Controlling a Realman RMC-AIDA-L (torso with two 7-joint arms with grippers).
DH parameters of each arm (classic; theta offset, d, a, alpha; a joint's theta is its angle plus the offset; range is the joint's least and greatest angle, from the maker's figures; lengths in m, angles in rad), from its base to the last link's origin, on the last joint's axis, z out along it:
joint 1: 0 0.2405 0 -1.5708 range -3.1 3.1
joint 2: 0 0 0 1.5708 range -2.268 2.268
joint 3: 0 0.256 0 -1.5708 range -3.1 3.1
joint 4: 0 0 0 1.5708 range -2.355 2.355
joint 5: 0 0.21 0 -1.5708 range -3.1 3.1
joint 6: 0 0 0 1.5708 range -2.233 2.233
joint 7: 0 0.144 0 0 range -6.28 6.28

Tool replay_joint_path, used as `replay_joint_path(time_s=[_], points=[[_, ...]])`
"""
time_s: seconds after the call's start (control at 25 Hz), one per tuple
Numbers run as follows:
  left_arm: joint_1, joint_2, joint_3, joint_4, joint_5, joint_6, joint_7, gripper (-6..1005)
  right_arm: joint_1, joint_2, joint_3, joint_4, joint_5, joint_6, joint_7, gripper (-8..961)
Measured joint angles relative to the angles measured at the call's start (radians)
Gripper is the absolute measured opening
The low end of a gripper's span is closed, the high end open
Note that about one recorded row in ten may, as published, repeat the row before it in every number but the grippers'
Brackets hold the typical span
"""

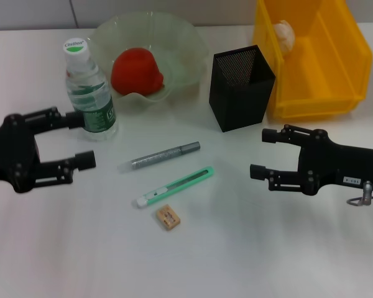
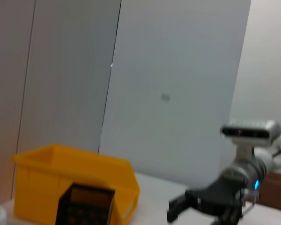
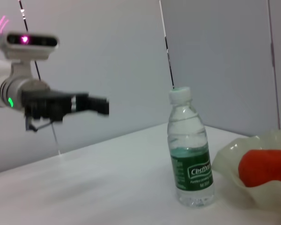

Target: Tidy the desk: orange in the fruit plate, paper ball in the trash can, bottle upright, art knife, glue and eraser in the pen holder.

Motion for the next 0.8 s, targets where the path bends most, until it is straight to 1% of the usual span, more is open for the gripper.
replay_joint_path(time_s=[0.16,0.2,0.24,0.4,0.44,0.52,0.64,0.68,0.72,0.76,0.8], points=[[0.007,-0.003,0.0,-0.003,0.017,-0.01,0.015,785,0.009,-0.004,0.008,0.0,0.006,-0.011,0.019,820],[0.011,-0.007,0.001,-0.006,0.027,-0.019,0.026,785,0.009,-0.004,0.008,0.0,0.006,-0.011,0.019,820],[0.022,-0.018,0.001,-0.028,0.064,-0.068,0.069,785,0.011,-0.004,0.008,0.0,0.006,-0.012,0.022,820],[0.023,-0.02,0.002,-0.042,0.074,-0.085,0.086,785,0.017,-0.003,0.008,0.001,0.006,-0.012,0.035,821],[0.025,-0.022,0.001,-0.085,0.091,-0.105,0.138,785,0.018,-0.003,0.008,0.001,0.006,-0.011,0.038,821],[0.029,-0.023,0.0,-0.119,0.095,-0.118,0.19,785,0.021,-0.002,0.008,0.001,0.006,-0.01,0.046,821],[0.033,-0.024,0.002,-0.128,0.097,-0.124,0.209,785,0.024,-0.002,0.008,0.0,0.006,-0.01,0.053,822],[0.045,-0.03,0.005,-0.135,0.099,-0.139,0.237,785,0.025,-0.002,0.008,0.0,0.006,-0.01,0.054,822],[0.045,-0.03,0.005,-0.135,0.099,-0.139,0.237,785,0.026,-0.002,0.008,-0.001,0.006,-0.01,0.056,822],[0.057,-0.041,0.006,-0.136,0.099,-0.169,0.263,785,0.028,-0.002,0.008,-0.001,0.006,-0.01,0.057,821],[0.057,-0.041,0.006,-0.136,0.099,-0.169,0.263,785,0.028,-0.002,0.008,-0.001,0.006,-0.01,0.057,821]])
